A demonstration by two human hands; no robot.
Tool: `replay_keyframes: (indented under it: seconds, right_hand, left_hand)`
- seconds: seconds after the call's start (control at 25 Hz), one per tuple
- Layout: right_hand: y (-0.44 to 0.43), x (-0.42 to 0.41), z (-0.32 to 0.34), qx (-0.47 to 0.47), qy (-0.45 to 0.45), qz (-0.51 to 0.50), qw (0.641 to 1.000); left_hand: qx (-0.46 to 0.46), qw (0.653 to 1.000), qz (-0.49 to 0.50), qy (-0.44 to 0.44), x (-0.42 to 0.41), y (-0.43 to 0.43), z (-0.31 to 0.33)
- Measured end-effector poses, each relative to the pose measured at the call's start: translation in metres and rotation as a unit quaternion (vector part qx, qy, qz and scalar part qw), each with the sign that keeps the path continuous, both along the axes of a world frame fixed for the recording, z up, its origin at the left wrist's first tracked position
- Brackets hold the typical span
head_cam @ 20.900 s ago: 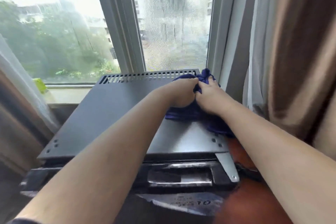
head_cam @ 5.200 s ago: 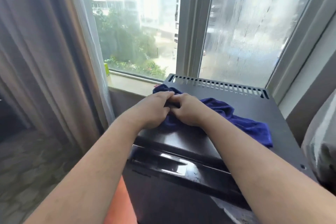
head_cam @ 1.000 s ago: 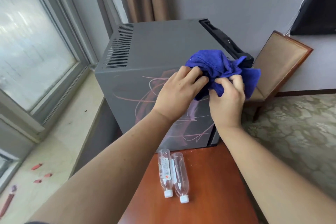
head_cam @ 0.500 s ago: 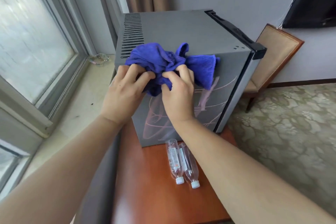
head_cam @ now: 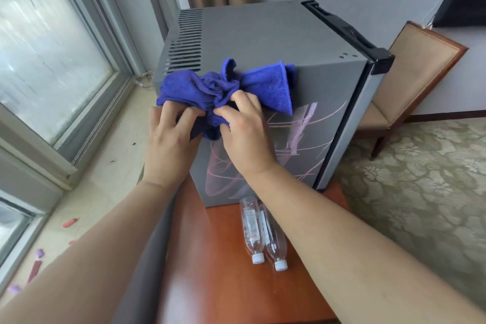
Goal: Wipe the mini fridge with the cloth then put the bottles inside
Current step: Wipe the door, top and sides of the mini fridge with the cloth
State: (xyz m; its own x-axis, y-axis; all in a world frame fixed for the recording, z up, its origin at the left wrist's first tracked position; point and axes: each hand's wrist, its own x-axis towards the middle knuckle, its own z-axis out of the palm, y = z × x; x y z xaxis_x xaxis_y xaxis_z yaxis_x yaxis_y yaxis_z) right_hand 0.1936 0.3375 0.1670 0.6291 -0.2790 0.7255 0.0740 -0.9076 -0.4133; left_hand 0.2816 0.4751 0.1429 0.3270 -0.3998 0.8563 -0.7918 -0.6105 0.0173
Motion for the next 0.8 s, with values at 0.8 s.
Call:
replay_keyframes:
  seconds: [0.8]
  right_hand:
    - [-0.201, -0.094, -0.031, 0.048, -0.048, -0.131, 0.989]
  left_hand:
    - [0.057, 0.994, -0.085, 0.038, -0.103, -0.209, -0.002]
